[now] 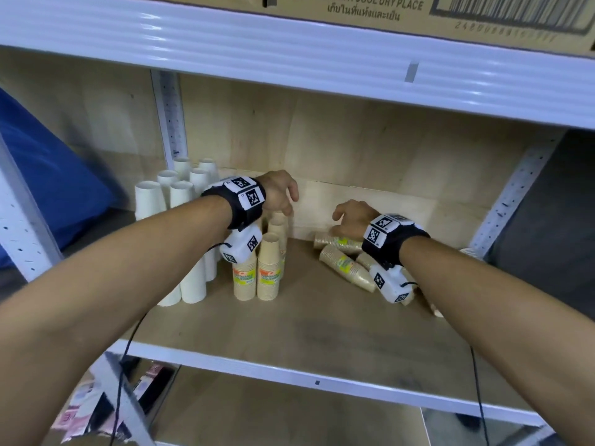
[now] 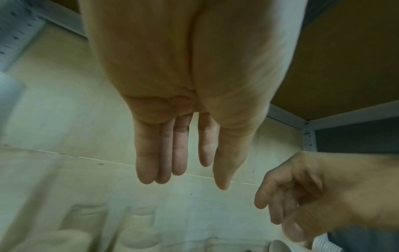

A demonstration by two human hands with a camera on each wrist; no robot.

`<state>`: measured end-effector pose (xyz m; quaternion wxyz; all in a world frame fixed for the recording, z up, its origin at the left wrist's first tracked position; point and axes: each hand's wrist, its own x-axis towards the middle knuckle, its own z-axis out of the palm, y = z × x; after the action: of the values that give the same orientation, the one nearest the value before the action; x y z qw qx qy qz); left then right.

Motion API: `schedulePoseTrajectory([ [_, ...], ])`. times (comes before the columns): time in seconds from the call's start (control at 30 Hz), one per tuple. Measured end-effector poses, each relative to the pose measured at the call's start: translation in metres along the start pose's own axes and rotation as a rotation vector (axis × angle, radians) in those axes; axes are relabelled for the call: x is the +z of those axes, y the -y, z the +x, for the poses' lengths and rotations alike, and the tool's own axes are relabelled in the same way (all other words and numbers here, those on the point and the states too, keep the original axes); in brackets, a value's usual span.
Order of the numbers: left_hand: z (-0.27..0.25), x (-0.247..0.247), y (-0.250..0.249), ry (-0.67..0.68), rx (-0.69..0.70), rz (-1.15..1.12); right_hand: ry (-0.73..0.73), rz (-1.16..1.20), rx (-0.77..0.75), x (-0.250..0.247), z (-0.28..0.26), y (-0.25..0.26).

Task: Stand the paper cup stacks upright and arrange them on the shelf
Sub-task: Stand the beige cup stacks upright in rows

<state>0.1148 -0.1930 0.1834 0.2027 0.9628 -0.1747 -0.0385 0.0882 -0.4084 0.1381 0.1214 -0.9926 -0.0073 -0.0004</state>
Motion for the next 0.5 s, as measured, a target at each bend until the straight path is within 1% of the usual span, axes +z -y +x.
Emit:
schedulePoseTrajectory([
  [0.23, 0.029, 0.036, -0.046, 0.082, 0.135, 0.034, 0.018, -0.035, 0.125, 0.002, -0.013, -0.062],
  [0.37, 0.043, 0.073, -0.066, 0.141, 0.226, 0.068, 0.007, -0.069, 0.188, 0.013, -0.024, -0.088],
  [0.5, 0.056, 0.112, -0.075, 0.212, 0.271, 0.072, 0.021, -0.047, 0.225, 0.033, -0.03, -0.114],
])
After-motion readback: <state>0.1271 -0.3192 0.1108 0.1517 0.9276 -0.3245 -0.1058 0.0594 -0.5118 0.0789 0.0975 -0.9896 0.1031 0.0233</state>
